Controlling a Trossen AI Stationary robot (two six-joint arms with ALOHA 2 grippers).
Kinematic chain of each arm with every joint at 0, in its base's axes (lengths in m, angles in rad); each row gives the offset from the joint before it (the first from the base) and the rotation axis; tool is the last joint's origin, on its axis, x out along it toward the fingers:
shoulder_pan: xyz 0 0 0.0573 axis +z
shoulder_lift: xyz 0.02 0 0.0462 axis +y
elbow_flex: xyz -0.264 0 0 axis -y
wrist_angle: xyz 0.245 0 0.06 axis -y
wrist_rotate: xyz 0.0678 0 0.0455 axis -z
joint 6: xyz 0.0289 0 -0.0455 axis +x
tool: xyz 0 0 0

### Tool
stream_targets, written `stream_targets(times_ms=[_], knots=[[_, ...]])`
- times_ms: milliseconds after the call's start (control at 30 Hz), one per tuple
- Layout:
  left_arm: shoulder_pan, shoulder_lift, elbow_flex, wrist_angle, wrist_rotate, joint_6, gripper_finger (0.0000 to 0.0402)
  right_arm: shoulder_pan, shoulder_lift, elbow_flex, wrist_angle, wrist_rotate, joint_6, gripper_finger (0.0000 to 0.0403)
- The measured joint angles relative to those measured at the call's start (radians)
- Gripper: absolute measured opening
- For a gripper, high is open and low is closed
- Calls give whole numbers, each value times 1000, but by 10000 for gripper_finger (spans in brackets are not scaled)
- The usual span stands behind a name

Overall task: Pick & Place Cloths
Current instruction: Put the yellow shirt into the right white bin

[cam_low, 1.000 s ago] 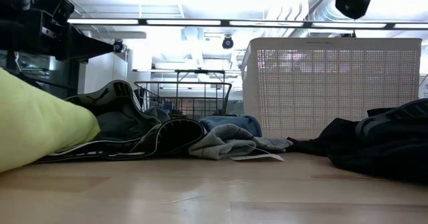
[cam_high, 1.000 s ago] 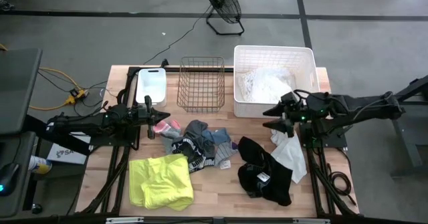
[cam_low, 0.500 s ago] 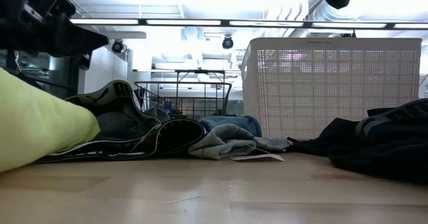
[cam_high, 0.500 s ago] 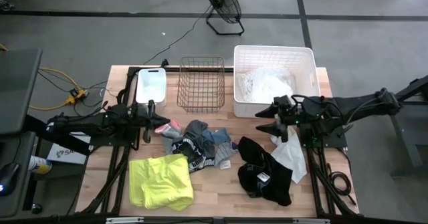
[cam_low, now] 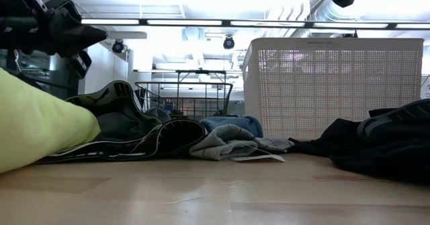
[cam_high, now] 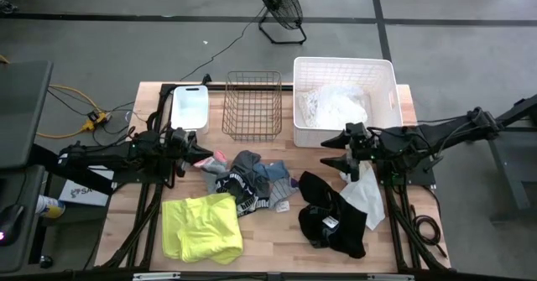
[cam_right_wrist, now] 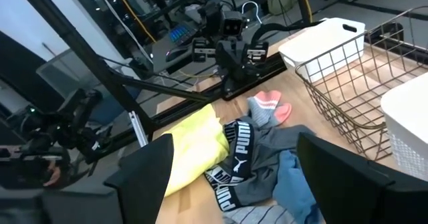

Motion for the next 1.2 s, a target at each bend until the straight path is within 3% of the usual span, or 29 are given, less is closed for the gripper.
stream_targets(times_ms=[167, 433, 533, 933, 1033, 1200], knots=[[0, 0, 4, 3, 48, -6, 19, 11, 0, 0, 0, 21, 0, 309], [0, 13, 134, -53, 151, 4, 148, 13, 0, 0, 0, 21, 2, 309], [0, 52, 200, -77, 192, 21, 173, 13, 0, 0, -1, 21, 3, 309], [-1, 397, 574, -514, 373, 171, 179, 13, 0, 0, -2, 13, 4, 309], [-19, 493, 636, -573, 435, 178, 179, 13, 0, 0, -4, 10, -4, 309], [-106, 613, 697, -610, 447, 139, 179, 13, 0, 0, -6, 3, -16, 309]])
